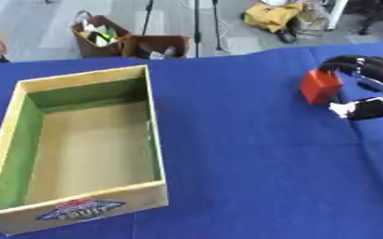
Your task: Pick up objects on the table and place them in the box.
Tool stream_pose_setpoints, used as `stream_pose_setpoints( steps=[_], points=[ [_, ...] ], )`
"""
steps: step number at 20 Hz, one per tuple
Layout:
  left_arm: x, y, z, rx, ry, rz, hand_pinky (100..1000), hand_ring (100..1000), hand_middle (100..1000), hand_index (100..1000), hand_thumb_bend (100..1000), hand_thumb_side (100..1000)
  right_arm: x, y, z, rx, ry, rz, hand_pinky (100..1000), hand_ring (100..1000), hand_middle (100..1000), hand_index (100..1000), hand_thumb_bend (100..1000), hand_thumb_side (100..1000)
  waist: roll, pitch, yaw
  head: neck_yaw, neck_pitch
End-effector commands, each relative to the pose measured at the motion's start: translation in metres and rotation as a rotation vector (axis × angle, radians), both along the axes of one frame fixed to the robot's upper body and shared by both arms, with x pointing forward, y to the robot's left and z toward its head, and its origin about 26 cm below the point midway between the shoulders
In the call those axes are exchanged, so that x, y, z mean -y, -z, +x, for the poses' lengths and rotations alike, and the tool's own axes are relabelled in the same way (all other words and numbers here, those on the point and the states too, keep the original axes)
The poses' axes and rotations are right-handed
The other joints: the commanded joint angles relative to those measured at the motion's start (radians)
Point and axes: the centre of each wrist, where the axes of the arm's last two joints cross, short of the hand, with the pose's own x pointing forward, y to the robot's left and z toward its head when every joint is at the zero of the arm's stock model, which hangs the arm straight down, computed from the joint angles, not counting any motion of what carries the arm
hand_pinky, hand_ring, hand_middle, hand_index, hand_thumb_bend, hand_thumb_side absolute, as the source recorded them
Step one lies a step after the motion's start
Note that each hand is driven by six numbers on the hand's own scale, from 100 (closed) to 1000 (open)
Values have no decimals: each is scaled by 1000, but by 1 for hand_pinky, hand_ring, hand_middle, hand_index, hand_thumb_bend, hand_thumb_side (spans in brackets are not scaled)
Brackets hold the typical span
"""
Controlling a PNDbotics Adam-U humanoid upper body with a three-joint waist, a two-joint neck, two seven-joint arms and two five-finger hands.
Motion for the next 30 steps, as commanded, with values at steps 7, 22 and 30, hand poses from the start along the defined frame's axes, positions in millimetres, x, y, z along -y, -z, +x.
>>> stream_pose_setpoints(
  steps=[7,22,30],
  points=[
    [1,-5,-1,16,4,12,208,361,372,654,100,993,0,-20,-9,-14,36,-90,841,950,918,1000,120,614,-6,-18,-1,-3,-21],
    [3,-7,0,18,14,18,209,361,372,654,100,995,-1,-25,-10,25,113,-155,834,947,926,1000,159,646,-20,-8,9,-13,-72],
    [4,-6,0,19,11,17,208,361,373,655,100,995,6,-26,-11,38,172,-164,831,943,923,1000,153,650,-20,4,16,-24,-111]
  ],
)
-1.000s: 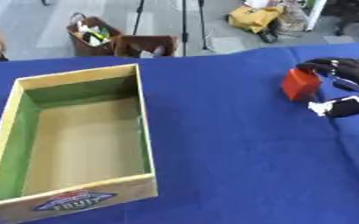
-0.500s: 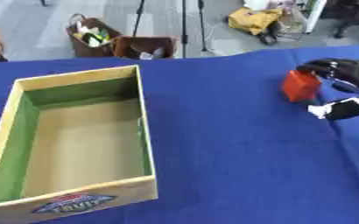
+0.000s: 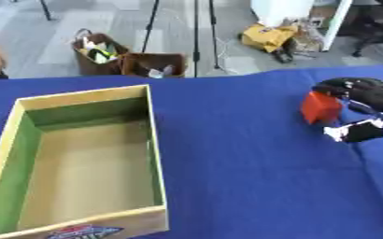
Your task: Pick up objects on the table and place them in the box.
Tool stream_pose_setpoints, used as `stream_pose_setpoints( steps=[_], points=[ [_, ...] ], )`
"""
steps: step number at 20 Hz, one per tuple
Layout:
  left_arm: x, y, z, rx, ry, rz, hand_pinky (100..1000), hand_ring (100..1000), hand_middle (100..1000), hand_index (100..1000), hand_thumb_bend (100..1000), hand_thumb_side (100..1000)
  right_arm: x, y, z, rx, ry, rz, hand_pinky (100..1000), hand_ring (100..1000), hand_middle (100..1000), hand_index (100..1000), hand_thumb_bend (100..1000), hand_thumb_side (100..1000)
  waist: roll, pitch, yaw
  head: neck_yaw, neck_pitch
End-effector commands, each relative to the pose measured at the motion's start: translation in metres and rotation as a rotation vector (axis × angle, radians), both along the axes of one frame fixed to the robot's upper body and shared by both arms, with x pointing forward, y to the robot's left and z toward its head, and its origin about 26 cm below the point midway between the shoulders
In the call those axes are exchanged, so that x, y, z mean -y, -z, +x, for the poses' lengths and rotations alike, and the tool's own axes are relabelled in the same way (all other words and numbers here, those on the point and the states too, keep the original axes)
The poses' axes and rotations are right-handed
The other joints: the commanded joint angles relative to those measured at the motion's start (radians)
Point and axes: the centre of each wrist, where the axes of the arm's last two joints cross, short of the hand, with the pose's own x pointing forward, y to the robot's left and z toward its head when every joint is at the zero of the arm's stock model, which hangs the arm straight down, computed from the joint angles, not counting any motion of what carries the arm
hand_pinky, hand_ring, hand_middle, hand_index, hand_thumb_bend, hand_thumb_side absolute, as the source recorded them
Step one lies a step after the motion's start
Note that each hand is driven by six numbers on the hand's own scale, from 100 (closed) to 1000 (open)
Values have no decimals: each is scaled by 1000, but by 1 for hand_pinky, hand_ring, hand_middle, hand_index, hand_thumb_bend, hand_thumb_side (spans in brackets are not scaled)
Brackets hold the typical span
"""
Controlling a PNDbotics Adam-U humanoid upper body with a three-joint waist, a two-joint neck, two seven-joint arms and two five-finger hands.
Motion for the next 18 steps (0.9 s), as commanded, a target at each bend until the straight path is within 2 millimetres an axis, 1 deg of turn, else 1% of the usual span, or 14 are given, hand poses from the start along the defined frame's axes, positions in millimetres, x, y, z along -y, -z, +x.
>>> stream_pose_setpoints(
  steps=[1,7,9,10,11,12,13,14,16,17,18],
  points=[
    [0,-6,-2,19,0,20,209,361,373,655,100,996,7,-16,-9,28,43,-35,831,944,925,1000,151,651,-2,-16,-2,-1,-13],
    [0,-6,-1,19,0,25,209,361,373,655,100,996,10,-18,-12,14,76,-57,826,940,927,1000,128,637,-4,-11,-9,-1,-5],
    [0,-6,-1,19,-1,25,209,361,373,655,100,994,11,-17,-12,-1,94,-65,824,930,895,994,121,627,-3,-10,-8,-5,0],
    [0,-6,-1,19,-2,25,209,361,373,655,100,994,11,-17,-11,-8,99,-67,821,919,831,939,119,620,-3,-10,-8,-6,2],
    [0,-6,-2,18,-2,25,209,361,373,655,100,994,11,-17,-11,-16,102,-67,821,916,810,921,120,618,-3,-9,-8,-7,4],
    [0,-6,-2,18,-2,25,209,361,373,655,100,993,11,-17,-11,-21,102,-65,817,899,727,847,134,617,-3,-9,-9,-8,6],
    [0,-6,-2,17,-2,26,209,361,373,655,100,992,10,-18,-10,-25,96,-60,816,892,681,820,144,617,-4,-9,-10,-9,9],
    [0,-6,-2,16,-2,26,209,361,373,655,100,988,9,-18,-10,-31,85,-54,813,871,559,736,188,618,-4,-9,-11,-9,12],
    [0,-6,-2,14,-5,27,209,361,373,655,100,985,7,-19,-10,-40,52,-37,799,841,466,664,209,617,-5,-10,-14,-11,18],
    [0,-6,-2,14,-6,27,210,361,374,655,100,984,6,-21,-10,-40,37,-27,793,828,436,638,217,617,-6,-11,-15,-10,20],
    [0,-6,-2,13,-7,28,210,361,374,655,100,984,5,-21,-10,-39,23,-17,784,808,385,589,239,618,-6,-11,-16,-10,22]
  ],
)
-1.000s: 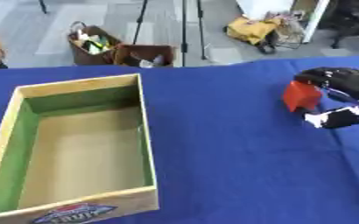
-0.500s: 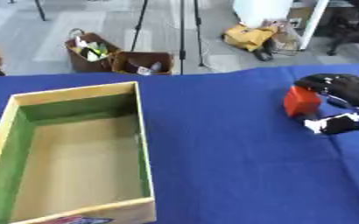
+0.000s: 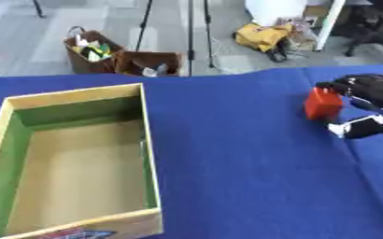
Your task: Pick up objects on the table and place them in the box.
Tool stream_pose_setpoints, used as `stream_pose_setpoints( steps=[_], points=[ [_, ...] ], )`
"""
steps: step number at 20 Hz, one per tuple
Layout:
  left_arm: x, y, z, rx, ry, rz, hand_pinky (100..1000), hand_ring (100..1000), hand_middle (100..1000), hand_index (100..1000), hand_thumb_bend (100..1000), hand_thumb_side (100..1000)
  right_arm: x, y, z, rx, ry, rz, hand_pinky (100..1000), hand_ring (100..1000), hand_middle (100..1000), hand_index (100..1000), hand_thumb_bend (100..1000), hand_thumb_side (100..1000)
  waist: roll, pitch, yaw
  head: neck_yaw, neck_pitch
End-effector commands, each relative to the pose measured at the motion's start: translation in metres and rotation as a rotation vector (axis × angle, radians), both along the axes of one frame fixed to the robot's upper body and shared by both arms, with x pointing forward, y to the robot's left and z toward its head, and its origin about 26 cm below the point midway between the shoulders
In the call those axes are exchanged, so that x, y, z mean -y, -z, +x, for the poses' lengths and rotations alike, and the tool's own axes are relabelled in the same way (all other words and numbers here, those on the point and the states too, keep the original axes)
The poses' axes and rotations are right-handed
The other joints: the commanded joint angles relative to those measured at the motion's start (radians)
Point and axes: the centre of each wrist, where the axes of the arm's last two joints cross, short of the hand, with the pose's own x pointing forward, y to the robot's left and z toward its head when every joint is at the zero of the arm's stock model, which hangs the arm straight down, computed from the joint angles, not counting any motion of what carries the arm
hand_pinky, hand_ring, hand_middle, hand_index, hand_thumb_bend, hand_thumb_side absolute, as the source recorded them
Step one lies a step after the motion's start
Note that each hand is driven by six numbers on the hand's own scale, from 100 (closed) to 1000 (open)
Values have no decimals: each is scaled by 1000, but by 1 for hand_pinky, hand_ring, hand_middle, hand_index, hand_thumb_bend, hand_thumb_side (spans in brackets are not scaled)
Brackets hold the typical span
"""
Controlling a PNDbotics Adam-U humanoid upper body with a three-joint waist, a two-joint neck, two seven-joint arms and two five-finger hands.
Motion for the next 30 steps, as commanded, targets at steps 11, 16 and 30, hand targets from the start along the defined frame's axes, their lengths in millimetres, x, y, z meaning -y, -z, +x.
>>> stream_pose_setpoints(
  steps=[11,16,30],
  points=[
    [-3,-4,-3,5,-15,18,212,362,375,656,100,961,-12,-15,-5,-25,-93,81,738,667,129,269,329,609,-3,-32,-12,-1,16],
    [-4,-5,-3,4,-18,18,213,363,375,656,100,956,-18,-15,-5,-37,-117,115,680,625,148,199,246,588,-3,-41,-18,-1,20],
    [-7,-3,-6,-12,-36,14,217,365,377,656,100,950,-20,-4,1,-35,-127,307,664,647,236,167,100,132,3,-79,-33,3,40]
  ],
)
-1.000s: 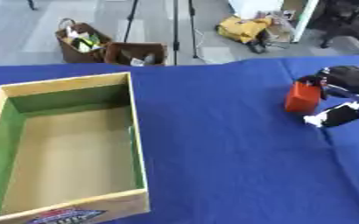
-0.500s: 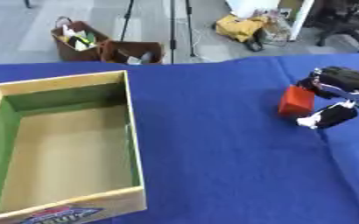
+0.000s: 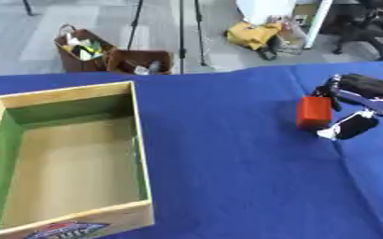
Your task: Pick up objects on the table and place them in the box.
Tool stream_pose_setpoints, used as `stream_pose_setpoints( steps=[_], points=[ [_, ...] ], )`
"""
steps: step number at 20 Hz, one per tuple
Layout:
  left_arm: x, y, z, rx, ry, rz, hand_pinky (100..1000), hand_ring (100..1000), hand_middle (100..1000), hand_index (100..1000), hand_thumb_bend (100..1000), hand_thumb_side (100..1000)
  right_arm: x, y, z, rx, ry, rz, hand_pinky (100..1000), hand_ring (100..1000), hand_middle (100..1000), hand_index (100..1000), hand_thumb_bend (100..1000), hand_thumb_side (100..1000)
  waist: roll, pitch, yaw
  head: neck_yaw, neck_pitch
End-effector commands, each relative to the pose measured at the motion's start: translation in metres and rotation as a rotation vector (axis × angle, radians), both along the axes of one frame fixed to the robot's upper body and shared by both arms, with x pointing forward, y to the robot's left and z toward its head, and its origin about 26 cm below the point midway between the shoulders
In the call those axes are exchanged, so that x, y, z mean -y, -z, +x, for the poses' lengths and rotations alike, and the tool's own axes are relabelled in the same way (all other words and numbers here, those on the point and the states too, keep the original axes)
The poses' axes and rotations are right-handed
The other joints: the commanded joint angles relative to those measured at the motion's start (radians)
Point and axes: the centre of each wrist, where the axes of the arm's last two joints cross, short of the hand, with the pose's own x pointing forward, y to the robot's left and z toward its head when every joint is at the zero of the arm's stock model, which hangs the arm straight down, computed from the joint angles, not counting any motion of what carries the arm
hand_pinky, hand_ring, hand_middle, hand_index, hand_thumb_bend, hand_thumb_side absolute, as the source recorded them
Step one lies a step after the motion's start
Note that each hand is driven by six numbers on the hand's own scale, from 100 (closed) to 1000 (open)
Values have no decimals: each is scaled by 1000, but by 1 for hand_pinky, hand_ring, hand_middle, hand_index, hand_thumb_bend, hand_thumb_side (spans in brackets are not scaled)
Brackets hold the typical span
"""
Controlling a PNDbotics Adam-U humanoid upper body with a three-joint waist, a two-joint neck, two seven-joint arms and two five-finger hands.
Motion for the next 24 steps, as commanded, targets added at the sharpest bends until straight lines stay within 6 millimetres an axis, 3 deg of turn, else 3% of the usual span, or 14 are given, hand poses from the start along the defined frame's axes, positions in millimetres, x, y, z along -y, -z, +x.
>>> stream_pose_setpoints(
  steps=[1,10,18,19,20,24],
  points=[
    [-5,-5,-4,7,-21,19,218,365,378,655,100,948,-2,-16,-8,47,-21,48,659,641,225,160,100,166,-1,-38,-7,6,15],
    [-9,-9,-4,0,-24,13,224,368,379,657,100,945,-31,-22,-12,110,-154,243,639,613,169,122,100,159,-12,-99,-26,37,86],
    [-12,-15,-1,-2,-12,6,232,372,381,657,100,947,-83,-26,-17,116,-309,358,621,597,142,114,100,155,-32,-160,-31,75,143],
    [-12,-16,-1,-1,-9,6,233,373,381,657,100,946,-90,-26,-17,116,-332,371,621,595,136,114,100,205,-35,-167,-31,78,149],
    [-12,-17,0,0,-6,5,234,374,381,657,100,945,-98,-27,-17,119,-356,386,619,593,132,115,100,157,-37,-174,-30,81,156],
    [-13,-20,0,0,6,1,238,376,382,657,100,945,-127,-31,-12,176,-414,457,605,581,120,118,100,164,-45,-209,-22,114,211]
  ],
)
